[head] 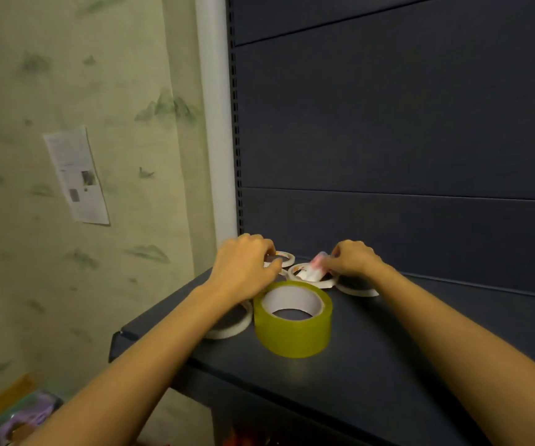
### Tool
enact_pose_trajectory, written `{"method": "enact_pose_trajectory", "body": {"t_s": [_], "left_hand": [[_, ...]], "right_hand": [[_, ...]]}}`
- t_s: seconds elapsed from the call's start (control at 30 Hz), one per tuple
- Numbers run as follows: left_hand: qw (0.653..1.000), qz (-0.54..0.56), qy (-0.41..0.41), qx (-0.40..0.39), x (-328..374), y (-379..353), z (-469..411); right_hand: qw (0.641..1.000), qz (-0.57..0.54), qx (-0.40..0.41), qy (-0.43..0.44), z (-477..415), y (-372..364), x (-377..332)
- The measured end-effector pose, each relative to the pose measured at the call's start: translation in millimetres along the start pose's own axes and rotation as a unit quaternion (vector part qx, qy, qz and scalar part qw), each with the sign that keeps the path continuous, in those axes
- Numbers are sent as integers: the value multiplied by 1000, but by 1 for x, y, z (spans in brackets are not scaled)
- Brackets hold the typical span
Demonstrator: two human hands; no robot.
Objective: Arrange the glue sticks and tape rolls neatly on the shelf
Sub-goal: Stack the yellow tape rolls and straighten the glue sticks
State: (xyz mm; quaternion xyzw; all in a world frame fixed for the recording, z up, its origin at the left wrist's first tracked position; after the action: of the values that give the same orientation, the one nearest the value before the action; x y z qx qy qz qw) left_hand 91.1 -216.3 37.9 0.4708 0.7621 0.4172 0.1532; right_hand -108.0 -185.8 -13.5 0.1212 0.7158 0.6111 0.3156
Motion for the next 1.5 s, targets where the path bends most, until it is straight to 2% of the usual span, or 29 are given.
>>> {"method": "enact_pose_trajectory", "body": {"t_s": [0.17,0.27,0.4,0.5,0.63,0.73,0.97,1.23,1.37,1.5], "left_hand": [[998,23,-62,-16,-13,-21,-27],[994,36,-91,-47,-15,-38,-43],[987,56,-118,-90,-11,-57,-60],[983,80,-117,-119,-9,-69,-69],[971,121,-88,-186,-5,-95,-76],[970,116,-87,-195,5,-112,-81],[966,111,-69,-221,18,-135,-88],[955,228,-80,-173,36,-83,-109],[930,293,-126,-184,75,-52,-105],[920,297,-171,-190,133,-32,-88]], "right_hand": [[995,-60,-28,-72,-17,-12,0],[990,-83,-16,-109,-19,-14,-1],[988,-57,33,-138,-16,-8,-4],[982,-98,74,-146,-8,7,-4],[965,-139,182,-125,20,43,-1],[949,-153,254,-103,48,66,-2],[938,-147,287,-124,95,75,14],[928,-130,316,-151,135,85,55],[919,-136,336,-156,170,98,80],[913,-124,348,-174,216,112,114]]}}
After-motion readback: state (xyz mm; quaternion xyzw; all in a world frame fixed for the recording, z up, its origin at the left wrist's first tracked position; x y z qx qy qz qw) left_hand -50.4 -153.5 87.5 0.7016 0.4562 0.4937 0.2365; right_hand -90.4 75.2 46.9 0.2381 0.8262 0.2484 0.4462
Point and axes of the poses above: each hand's wrist, its own z-axis away from the middle knuckle, its own y-axis out of the back of the hand, x = y × z, the point moved 8 cm from there along -z, towards the middle knuckle, and after that the axes turned 8 degrees about z, right-handed, at the moved point
